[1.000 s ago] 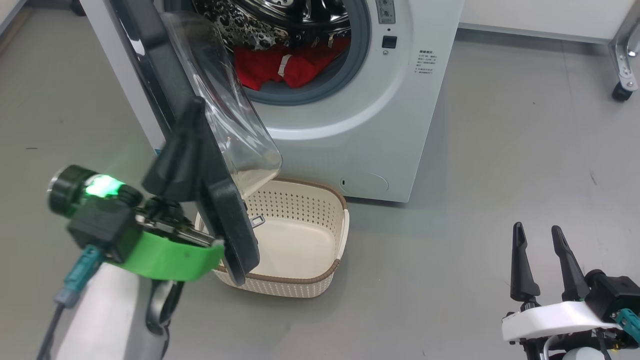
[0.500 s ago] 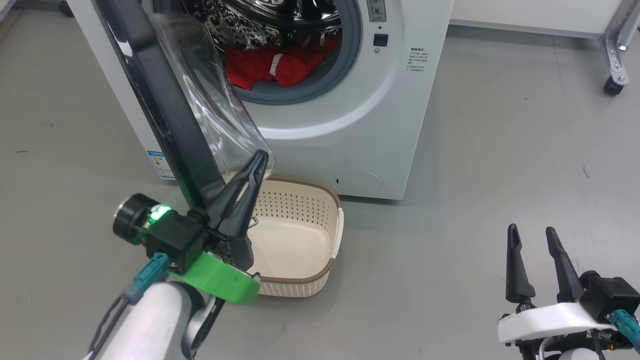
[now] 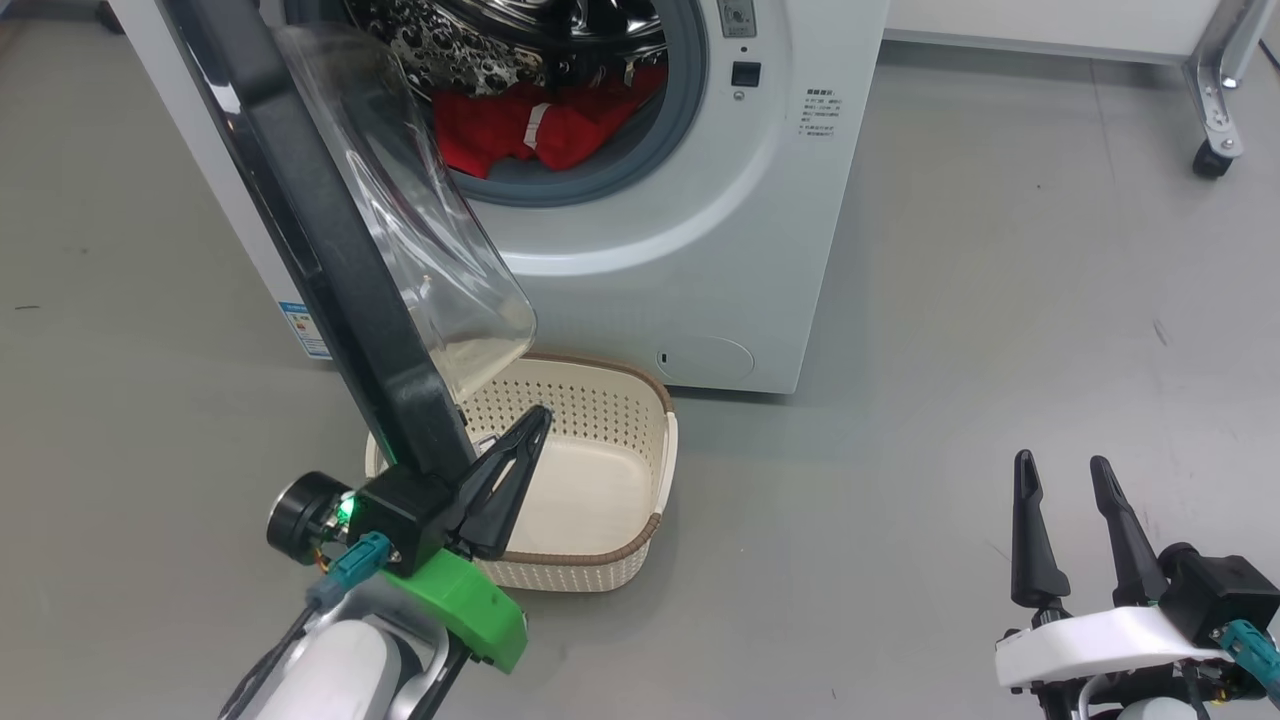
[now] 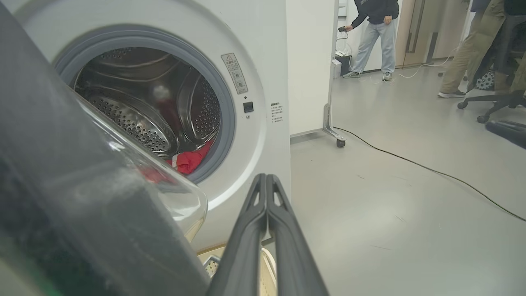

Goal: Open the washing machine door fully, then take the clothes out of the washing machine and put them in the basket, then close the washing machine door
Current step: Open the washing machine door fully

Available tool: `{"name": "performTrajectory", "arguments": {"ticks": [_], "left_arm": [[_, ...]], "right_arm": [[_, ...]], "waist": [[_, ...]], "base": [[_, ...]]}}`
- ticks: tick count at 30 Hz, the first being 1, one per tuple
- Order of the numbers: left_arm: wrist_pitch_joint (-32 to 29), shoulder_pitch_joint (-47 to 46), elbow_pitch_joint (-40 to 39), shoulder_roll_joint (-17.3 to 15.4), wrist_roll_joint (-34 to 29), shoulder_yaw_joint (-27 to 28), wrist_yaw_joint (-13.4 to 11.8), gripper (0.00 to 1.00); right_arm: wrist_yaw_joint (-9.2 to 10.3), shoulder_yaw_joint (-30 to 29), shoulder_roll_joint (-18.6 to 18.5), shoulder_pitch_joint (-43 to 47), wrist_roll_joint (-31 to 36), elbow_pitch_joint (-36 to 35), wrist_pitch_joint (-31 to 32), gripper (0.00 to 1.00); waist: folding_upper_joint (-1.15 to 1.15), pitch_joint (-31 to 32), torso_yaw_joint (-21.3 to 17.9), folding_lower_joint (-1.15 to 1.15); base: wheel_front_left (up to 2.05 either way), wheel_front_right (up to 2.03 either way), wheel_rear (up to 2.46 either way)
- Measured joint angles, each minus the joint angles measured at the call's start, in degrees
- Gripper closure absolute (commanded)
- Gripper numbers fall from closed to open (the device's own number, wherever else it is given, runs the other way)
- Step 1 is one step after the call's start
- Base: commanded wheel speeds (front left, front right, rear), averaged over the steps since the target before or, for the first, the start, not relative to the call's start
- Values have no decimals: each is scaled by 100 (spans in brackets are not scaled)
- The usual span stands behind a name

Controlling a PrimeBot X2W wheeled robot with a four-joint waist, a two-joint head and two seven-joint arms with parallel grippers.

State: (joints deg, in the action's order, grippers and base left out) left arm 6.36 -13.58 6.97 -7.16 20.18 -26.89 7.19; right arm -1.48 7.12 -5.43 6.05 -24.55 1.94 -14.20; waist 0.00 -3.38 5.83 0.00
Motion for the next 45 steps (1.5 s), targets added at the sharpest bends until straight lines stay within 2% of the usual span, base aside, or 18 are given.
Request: {"name": "performTrajectory", "arguments": {"ticks": [10, 24, 45], "left_arm": [[-177, 42, 511, 14, 158, 149, -1, 100], [-116, 0, 783, 81, 200, 227, -10, 100], [70, -146, 1127, 153, 198, 99, -9, 100]], "right_arm": [[-23, -52, 40, -9, 29, 3, 0, 0], [-76, -168, 103, -32, 53, 24, 0, 0], [-142, -312, 144, -29, 93, 47, 0, 0]], "waist": [[0, -87, -18, 0], [0, -149, 20, 0], [0, -90, 605, 0]], "base": [[0, 0, 0], [0, 0, 0], [0, 0, 0]]}}
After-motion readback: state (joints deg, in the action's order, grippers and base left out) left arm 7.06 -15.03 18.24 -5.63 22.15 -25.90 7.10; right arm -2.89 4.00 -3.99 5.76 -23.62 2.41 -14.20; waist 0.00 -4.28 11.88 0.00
